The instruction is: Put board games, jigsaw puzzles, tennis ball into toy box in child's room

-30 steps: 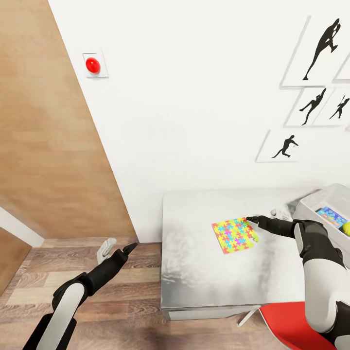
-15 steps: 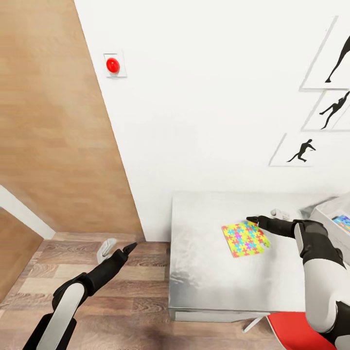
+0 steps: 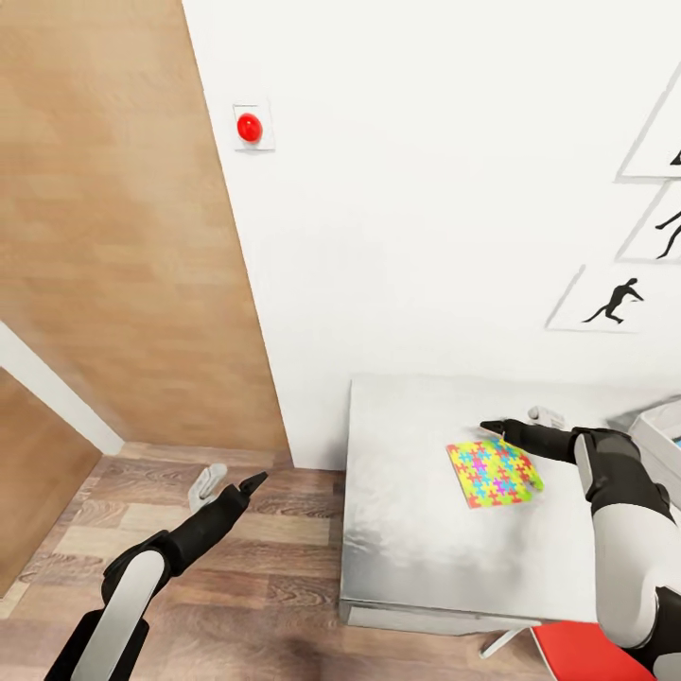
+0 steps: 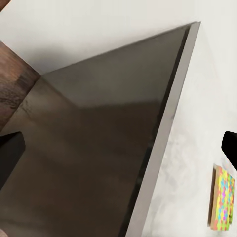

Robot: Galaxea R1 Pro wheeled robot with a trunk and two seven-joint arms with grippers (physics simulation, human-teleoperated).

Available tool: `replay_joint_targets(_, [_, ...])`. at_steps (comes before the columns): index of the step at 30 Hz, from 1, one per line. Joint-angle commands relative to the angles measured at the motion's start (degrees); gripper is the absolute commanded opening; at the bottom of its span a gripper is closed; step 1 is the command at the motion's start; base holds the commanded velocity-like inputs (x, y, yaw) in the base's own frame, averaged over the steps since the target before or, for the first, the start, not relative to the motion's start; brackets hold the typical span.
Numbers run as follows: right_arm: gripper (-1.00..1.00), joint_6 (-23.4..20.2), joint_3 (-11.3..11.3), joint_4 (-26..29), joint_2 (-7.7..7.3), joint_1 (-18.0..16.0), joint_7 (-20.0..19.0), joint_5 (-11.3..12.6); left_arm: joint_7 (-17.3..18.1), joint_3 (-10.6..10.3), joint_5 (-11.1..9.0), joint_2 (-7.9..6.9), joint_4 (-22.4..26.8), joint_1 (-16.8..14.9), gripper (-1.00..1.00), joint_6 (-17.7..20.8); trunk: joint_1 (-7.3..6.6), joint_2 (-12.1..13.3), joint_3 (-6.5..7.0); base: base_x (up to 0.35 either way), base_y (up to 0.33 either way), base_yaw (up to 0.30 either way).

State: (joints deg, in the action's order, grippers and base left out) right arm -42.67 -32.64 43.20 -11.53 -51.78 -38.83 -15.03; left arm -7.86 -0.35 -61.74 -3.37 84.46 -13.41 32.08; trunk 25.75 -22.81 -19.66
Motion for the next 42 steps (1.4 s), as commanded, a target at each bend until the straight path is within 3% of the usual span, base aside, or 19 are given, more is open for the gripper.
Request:
replay_joint_targets(1, [1.00, -0.2, -0.2, 0.1, 0.03, -0.1, -0.5, -0.6, -0.5, 0.0, -0.6, -0.03, 0.1, 0.0, 1.00, 0.2, 0.03, -0.1, -0.10, 0.000, 0.000, 0.041])
replay_joint_targets(7, [1.00, -0.2, -0.2, 0.1, -0.11, 0.0, -0.5, 1.2, -0.6, -0.1, -0.5, -0.04, 0.1, 0.0, 1.00, 0.2, 0.03, -0.1, -0.09, -0.047, 0.000, 0.019])
replay_joint_targets(22, [1.00, -0.2, -0.2, 0.1, -0.34, 0.0, -0.5, 1.8, -0.6, -0.2, -0.5, 0.02, 0.1, -0.1, 1.00, 0.2, 0.03, -0.1, -0.09, -0.171, 0.000, 0.004])
replay_joint_targets(35, [1.00, -0.2, -0.2, 0.1, -2.23, -0.1, -0.3, 2.3, -0.6, -0.3, -0.5, 0.11, 0.1, 0.0, 1.00, 0.2, 0.03, -0.1, -0.09, -0.028, 0.000, 0.000])
replay_joint_targets(42, [1.00, -0.2, -0.2, 0.2, -2.49, -0.1, -0.3, 2.4, -0.6, -0.4, -0.5, 0.12, 0.1, -0.1, 1.00, 0.2, 0.03, -0.1, -0.09, -0.003, 0.000, 0.000])
